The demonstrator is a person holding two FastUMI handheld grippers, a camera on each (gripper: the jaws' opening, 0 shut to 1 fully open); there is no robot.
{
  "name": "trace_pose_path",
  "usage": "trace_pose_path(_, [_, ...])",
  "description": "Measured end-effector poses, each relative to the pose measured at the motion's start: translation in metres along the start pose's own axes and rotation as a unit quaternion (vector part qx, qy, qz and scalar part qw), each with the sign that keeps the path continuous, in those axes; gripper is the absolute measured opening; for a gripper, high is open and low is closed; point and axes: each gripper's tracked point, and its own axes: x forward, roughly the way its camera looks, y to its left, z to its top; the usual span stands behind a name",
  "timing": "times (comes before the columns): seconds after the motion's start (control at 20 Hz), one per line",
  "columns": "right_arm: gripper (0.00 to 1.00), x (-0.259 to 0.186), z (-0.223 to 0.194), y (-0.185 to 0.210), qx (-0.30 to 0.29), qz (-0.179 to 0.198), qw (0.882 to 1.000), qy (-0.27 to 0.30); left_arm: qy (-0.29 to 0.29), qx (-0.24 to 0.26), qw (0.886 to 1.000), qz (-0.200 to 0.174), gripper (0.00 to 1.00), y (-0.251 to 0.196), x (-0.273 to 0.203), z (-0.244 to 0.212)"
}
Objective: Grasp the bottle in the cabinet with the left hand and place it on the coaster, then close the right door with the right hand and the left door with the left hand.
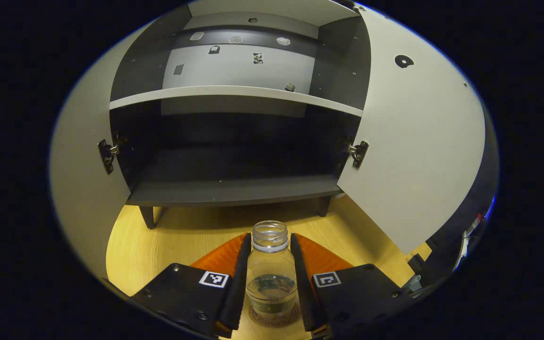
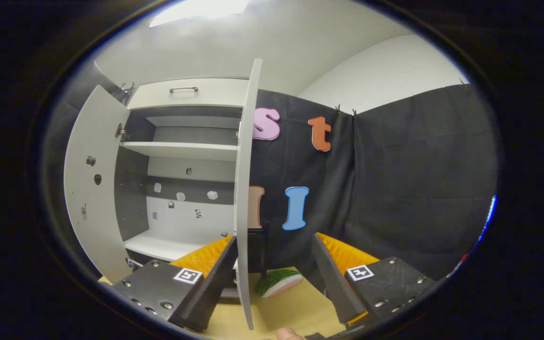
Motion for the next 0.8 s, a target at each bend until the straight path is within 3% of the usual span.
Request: trace_pose_path(0.8, [0.96, 0.006, -0.01, 0.027, 0.013, 0.041, 0.999, 0.005, 0.005, 0.037, 0.999, -0.017, 0.51, -0.022, -0.069, -0.032])
